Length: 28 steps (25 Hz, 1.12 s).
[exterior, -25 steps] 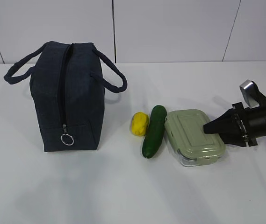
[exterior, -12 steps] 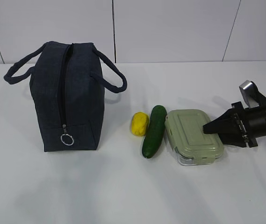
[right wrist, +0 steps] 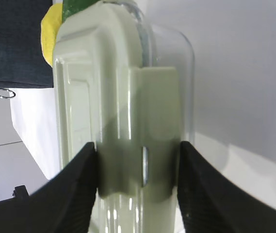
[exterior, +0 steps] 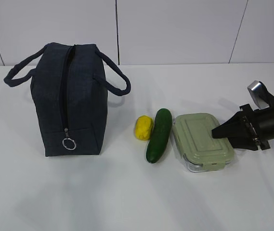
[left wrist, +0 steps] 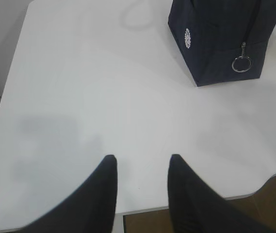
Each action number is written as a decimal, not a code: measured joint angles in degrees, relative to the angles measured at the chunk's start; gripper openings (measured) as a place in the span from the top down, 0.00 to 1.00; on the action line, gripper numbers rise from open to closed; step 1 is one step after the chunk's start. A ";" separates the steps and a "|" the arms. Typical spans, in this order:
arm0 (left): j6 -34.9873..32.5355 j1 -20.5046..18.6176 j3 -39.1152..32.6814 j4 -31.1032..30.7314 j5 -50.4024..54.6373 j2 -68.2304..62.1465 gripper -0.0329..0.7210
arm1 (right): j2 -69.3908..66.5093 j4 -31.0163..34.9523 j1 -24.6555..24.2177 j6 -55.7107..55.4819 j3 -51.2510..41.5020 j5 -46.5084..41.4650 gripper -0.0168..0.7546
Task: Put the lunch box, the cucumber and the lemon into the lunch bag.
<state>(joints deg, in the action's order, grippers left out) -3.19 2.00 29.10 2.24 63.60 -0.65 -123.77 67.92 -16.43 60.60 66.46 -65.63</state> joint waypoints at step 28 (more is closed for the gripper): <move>0.00 0.00 0.00 0.00 0.00 0.00 0.64 | 1.04 -0.93 0.09 -3.68 0.00 0.42 0.51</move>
<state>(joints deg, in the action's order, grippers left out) -3.19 2.00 29.10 2.24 63.60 -0.65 -122.72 67.00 -16.34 56.92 66.46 -65.21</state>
